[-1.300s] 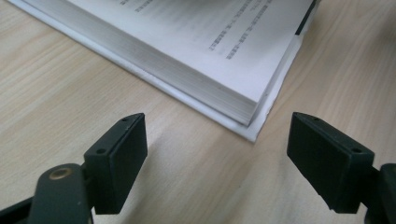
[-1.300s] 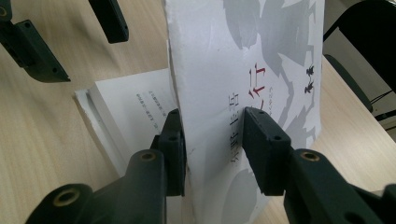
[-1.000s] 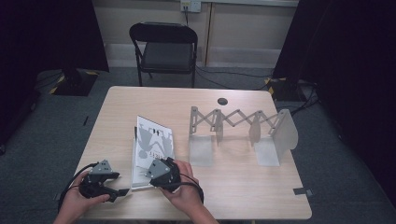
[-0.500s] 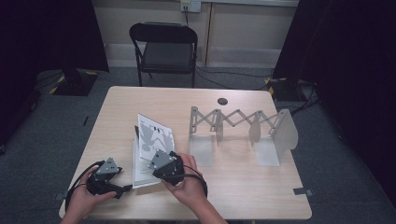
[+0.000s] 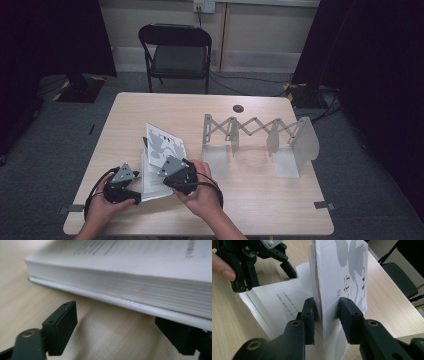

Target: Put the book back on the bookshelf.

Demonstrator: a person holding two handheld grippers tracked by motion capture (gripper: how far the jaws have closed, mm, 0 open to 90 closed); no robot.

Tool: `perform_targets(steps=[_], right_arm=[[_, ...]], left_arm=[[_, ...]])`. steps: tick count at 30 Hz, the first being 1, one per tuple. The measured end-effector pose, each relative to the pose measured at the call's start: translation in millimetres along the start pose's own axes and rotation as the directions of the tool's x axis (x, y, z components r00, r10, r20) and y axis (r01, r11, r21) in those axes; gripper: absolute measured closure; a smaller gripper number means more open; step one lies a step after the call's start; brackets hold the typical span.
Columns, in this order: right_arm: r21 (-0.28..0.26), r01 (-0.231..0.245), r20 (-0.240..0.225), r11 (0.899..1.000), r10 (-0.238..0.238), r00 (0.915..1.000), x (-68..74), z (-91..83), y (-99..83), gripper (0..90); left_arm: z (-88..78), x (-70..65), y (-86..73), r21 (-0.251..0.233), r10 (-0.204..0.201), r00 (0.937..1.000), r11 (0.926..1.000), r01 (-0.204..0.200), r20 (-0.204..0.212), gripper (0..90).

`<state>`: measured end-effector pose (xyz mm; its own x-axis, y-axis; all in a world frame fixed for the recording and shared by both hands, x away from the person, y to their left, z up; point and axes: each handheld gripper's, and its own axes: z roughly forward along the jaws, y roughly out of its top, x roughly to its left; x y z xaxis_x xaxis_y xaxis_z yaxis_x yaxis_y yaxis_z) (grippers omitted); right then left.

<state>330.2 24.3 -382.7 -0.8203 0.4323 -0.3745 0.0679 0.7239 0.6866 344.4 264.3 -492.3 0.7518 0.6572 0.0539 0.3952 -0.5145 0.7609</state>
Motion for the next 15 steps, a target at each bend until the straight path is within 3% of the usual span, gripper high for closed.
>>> perform_targets(steps=[2, 5, 8, 9, 11, 15], right_arm=[[0.001, 0.007, 0.0, 1.0, -0.007, 1.0, -0.2, 0.0, 1.0, 66.5], [0.0, 0.006, -0.002, 1.0, -0.006, 1.0, -1.9, -1.2, 2.4, 66.6], [0.01, 0.02, -0.011, 1.0, -0.02, 0.9997, -4.7, -3.1, 5.1, 66.6], [0.021, 0.033, -0.017, 0.999, -0.033, 0.9993, -4.9, -3.8, 6.7, 66.6], [0.021, 0.038, -0.017, 0.999, -0.037, 0.9992, -5.1, -3.9, 7.1, 66.5], [0.03, 0.041, -0.024, 0.999, -0.041, 0.9989, -7.1, -4.4, 10.2, 66.5]], left_arm=[[-3.6, -2.6, 4.6, -0.009, 0.033, 0.9993, 0.9994, -0.033, -0.018, 21.8], [-4.6, -4.7, 6.7, -0.018, 0.04, 0.9991, 0.999, -0.04, -0.012, 22.6], [-5.7, -8.5, 10.2, -0.042, 0.077, 0.9969, 0.9961, -0.078, -0.016, 22.6], [-8.1, -12.3, 13.9, -0.053, 0.117, 0.9923, 0.9914, -0.119, -0.038, 22.0], [-8.7, -13.8, 15.4, -0.062, 0.13, 0.9907, 0.9893, -0.132, -0.04, 23.2], [-10.1, -15.2, 18.6, -0.062, 0.207, 0.975, 0.9753, -0.212, -0.081, 19.8]])
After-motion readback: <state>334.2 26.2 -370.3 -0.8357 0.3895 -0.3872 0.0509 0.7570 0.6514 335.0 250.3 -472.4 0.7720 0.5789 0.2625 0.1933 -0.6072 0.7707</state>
